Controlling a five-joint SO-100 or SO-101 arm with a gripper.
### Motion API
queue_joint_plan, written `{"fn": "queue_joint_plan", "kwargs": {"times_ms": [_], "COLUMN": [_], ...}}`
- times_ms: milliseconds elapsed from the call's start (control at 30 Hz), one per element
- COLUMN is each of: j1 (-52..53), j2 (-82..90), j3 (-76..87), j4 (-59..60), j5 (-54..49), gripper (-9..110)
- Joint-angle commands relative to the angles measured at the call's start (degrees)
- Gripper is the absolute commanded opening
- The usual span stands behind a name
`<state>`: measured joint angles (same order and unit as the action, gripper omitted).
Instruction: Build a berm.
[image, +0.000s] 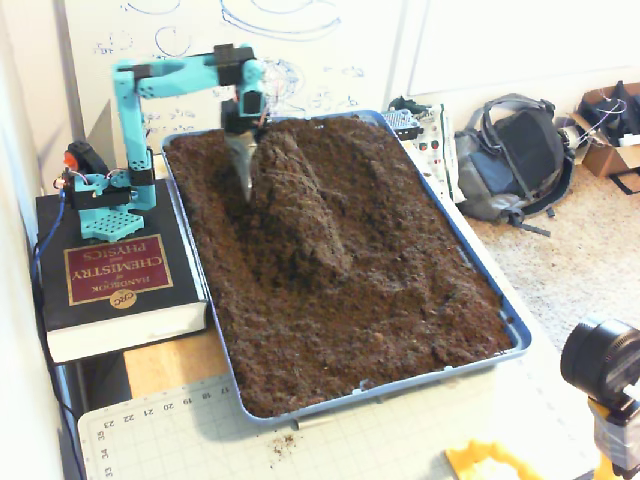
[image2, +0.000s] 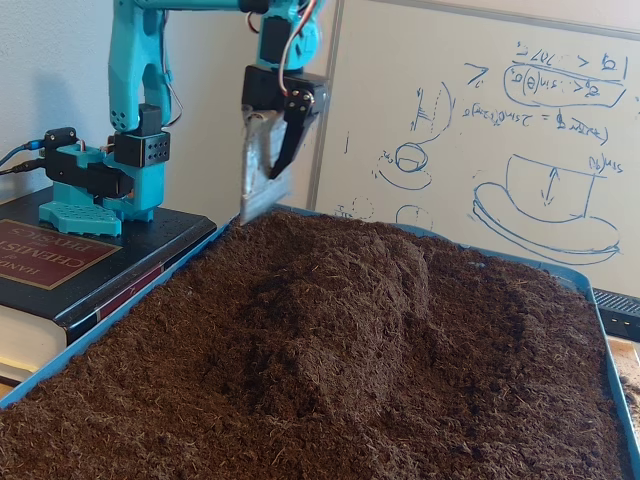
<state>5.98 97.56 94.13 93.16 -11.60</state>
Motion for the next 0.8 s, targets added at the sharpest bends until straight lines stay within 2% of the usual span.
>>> {"fn": "queue_joint_plan", "kwargs": {"times_ms": [0, 300, 633, 767], "j1": [-0.44, -5.63, -6.68, -6.94], "j2": [8.61, 19.42, 40.17, 45.53], "j3": [4.57, 23.99, 47.72, 53.00], "j4": [-4.48, -20.57, -21.80, -21.80], "j5": [-0.09, 0.44, 0.53, 4.66], "gripper": [1, 1, 1, 1]}}
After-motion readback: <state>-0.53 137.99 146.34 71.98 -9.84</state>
